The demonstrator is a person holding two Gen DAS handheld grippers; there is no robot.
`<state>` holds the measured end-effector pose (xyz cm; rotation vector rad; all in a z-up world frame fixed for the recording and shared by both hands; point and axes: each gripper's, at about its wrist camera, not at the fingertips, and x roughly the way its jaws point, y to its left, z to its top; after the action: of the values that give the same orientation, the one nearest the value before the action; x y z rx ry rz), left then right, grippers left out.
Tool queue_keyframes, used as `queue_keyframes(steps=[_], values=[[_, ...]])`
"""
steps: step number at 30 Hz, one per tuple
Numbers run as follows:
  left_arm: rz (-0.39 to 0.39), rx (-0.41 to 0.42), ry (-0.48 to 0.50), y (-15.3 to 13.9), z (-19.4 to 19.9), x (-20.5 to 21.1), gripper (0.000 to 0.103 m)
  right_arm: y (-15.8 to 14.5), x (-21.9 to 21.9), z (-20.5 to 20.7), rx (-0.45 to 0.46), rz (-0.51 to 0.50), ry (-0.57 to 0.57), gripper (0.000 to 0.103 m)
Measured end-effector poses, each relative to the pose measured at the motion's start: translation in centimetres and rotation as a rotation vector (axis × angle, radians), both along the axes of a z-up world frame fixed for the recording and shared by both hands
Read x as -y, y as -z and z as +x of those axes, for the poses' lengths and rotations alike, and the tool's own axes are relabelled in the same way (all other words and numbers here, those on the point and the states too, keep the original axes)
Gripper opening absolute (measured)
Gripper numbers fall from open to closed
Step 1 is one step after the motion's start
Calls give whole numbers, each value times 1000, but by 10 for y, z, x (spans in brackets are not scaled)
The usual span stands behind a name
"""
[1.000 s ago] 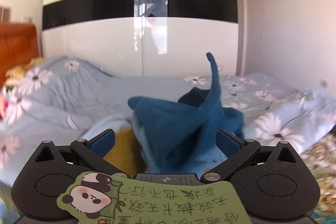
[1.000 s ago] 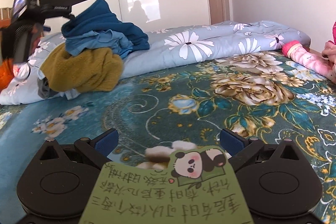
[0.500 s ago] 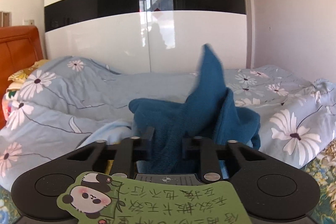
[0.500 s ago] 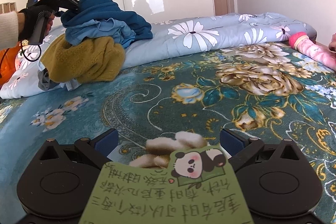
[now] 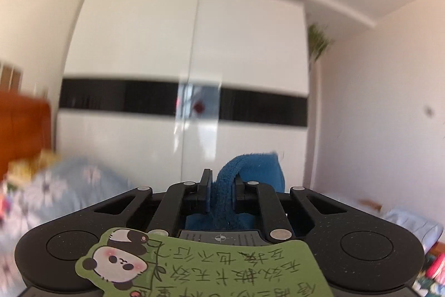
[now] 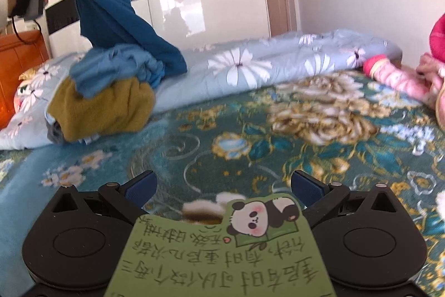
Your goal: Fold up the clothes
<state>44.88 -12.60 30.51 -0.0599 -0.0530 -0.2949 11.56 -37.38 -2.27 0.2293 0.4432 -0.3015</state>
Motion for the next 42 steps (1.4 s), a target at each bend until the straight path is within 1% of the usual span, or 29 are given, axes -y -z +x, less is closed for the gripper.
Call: queue_keyframes(steps=[4,5,6,8,9,11,12,15,16,20,24,26,30,31,32,33,35,36,38,39,40,41,42], values=[[-71,113,29,-70,-56,-25,4,-23,-8,-13,46,-22,2,102],[-87,145,33,-86,-71,-33,0,-29,-11,-17,58,-22,1,102],[-96,191,45,-102,-89,-42,0,-35,-15,-21,73,-25,-3,102],[-74,239,71,-133,-127,-56,0,-47,-23,-30,104,-35,-14,102],[-51,243,82,-141,-142,-60,0,-52,-27,-33,115,-39,-19,102],[13,217,100,-146,-164,-63,0,-58,-36,-39,132,-39,-27,102],[36,200,110,-143,-173,-66,0,-60,-40,-42,134,-36,-34,102],[79,93,135,-111,-176,-70,0,-63,-53,-50,132,-30,-57,102],[87,50,140,-95,-172,-72,0,-64,-58,-53,126,-30,-69,102],[131,-139,144,-11,-139,-70,0,-65,-72,-68,105,-57,-103,102],[159,-308,153,70,-99,-60,0,-63,-74,-79,87,-78,-95,102],[188,-387,142,111,-78,-52,0,-58,-72,-80,67,-84,-86,102],[171,-467,101,159,-52,-47,2,-46,-60,-80,37,-76,-66,102],[166,-486,91,171,-45,-46,5,-43,-57,-80,27,-76,-64,102],[161,-505,81,182,-39,-45,13,-39,-53,-79,18,-79,-61,102],[156,-524,70,194,-32,-44,17,-35,-50,-78,9,-85,-56,102],[147,-562,49,217,-19,-42,33,-26,-43,-74,-7,-99,-42,102],[134,-567,40,221,-13,-45,38,-20,-39,-72,-20,-101,-35,102],[112,-570,26,228,4,-48,54,-9,-31,-66,-45,-87,-24,102],[106,-565,18,233,12,-46,58,-2,-27,-62,-52,-75,-18,102],[101,-558,10,236,12,-44,68,4,-24,-59,-57,-64,-14,102],[99,-545,2,237,17,-42,74,9,-21,-55,-62,-58,-12,102],[101,-535,-6,239,25,-40,75,14,-19,-50,-68,-53,-10,102]])
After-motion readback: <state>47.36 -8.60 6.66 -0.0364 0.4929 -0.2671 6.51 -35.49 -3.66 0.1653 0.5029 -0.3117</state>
